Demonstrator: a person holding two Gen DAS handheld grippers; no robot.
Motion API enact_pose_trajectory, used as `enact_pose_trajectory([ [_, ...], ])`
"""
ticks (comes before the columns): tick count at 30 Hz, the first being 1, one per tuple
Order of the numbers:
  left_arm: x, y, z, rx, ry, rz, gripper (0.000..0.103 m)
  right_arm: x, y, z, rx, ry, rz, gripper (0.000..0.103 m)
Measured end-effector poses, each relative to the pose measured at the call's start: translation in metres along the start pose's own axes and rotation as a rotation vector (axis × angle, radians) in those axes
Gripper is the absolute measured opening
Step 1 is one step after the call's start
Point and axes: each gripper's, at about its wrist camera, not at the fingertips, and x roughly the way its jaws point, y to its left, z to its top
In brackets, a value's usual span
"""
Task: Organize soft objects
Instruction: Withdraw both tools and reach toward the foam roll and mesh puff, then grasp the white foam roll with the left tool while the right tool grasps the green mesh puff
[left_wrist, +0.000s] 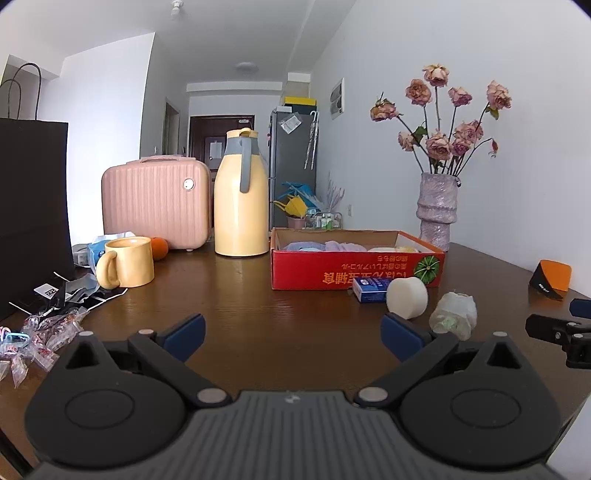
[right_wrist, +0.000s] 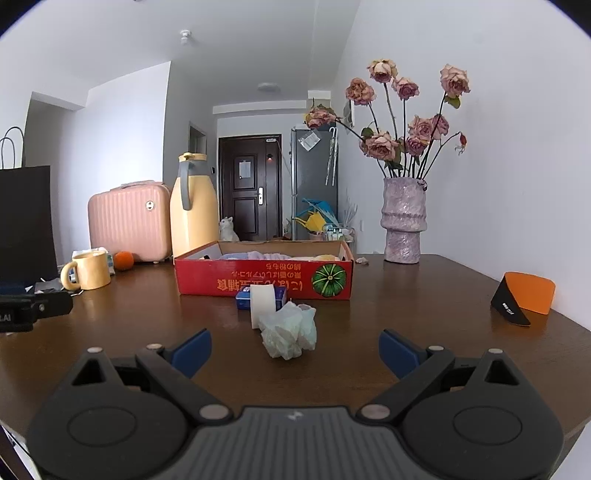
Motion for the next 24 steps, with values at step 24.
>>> enact_pose_trajectory([
  [24,0.151,-0.037,0.034,0.028,0.195,-0.107,0.103,0.129,-0.012,0.035,-0.035,0.139,0.066,0.091],
])
